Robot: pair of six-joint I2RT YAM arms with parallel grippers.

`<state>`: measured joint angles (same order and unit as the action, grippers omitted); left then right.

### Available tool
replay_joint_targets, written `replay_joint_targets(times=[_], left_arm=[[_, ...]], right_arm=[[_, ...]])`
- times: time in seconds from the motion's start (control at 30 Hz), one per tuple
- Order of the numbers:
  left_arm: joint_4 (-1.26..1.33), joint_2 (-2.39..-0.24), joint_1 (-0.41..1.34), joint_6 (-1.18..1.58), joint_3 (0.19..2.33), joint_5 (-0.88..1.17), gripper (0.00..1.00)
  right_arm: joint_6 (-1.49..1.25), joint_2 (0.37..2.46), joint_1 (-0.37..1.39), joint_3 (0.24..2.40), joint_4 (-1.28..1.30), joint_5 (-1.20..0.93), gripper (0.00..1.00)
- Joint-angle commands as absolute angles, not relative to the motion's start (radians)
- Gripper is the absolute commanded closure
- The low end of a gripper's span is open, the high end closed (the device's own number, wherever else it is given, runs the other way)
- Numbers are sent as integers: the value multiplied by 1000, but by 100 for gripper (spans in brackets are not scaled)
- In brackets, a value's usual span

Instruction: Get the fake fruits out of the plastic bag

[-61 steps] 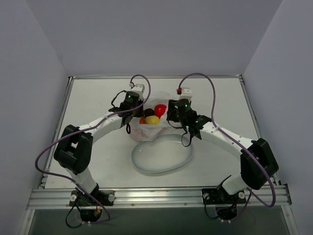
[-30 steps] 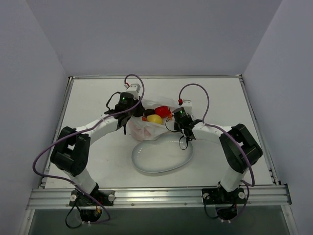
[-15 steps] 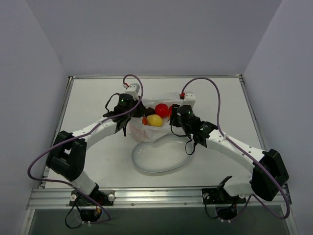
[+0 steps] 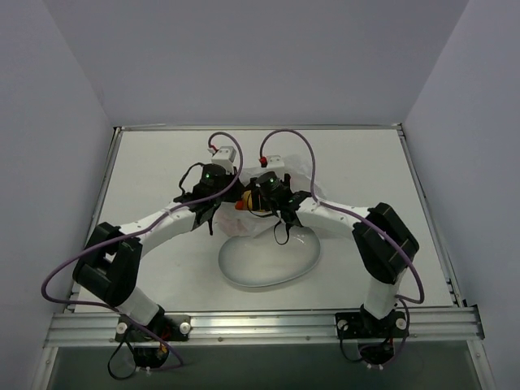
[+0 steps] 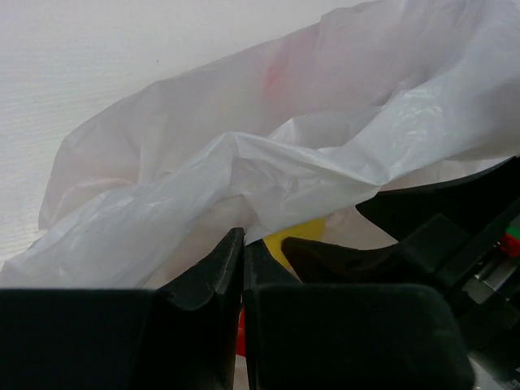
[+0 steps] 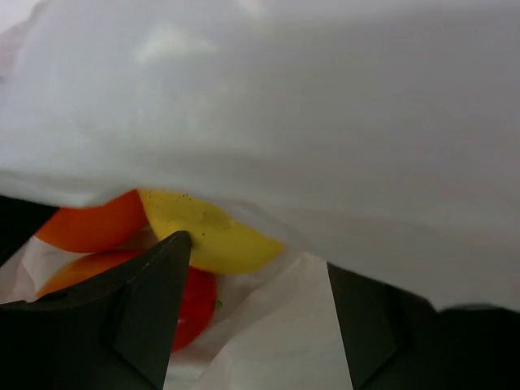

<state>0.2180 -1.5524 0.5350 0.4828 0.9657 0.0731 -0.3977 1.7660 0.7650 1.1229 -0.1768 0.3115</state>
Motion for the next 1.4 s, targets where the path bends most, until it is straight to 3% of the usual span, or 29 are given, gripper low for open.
replay_joint_targets(times=[0.0, 0.2, 0.33, 0.43, 0.6, 0.7, 0.9, 1.07, 1.23, 1.27, 1.3, 1.37], left_arm=[[278, -1502, 545, 476, 939, 32, 98], [327, -1505, 549, 485, 893, 32, 98], [334, -1514, 549, 479, 902, 41, 98], [354, -1548, 528, 477, 937, 41, 98], [336, -1670, 479, 480, 1104, 55, 98], [292, -1758, 466, 468, 1224, 84, 98], [203, -1805, 448, 448, 1385, 159, 98], [276, -1772, 449, 495, 1214, 183, 98], [379, -1697, 452, 543, 1022, 192, 98], [379, -1687, 454, 542, 1005, 192, 98], [374, -1669, 456, 535, 983, 190, 98], [374, -1651, 456, 534, 963, 184, 98]], right_arm=[[-374, 1801, 753, 1146, -210, 365, 36], [-374, 1867, 735, 1143, -255, 354, 35], [-379, 1919, 721, 1169, -250, 383, 22], [-390, 1936, 693, 1170, -273, 362, 20], [-411, 1956, 676, 1200, -339, 348, 20], [-403, 1947, 675, 1207, -373, 330, 8], [-405, 1957, 638, 1207, -419, 292, 1], [-410, 1993, 630, 1232, -442, 285, 0], [-411, 2020, 627, 1220, -529, 295, 13], [-413, 2023, 626, 1218, -537, 293, 18], [-416, 2023, 627, 1213, -541, 288, 31], [-426, 2010, 630, 1177, -566, 291, 39]])
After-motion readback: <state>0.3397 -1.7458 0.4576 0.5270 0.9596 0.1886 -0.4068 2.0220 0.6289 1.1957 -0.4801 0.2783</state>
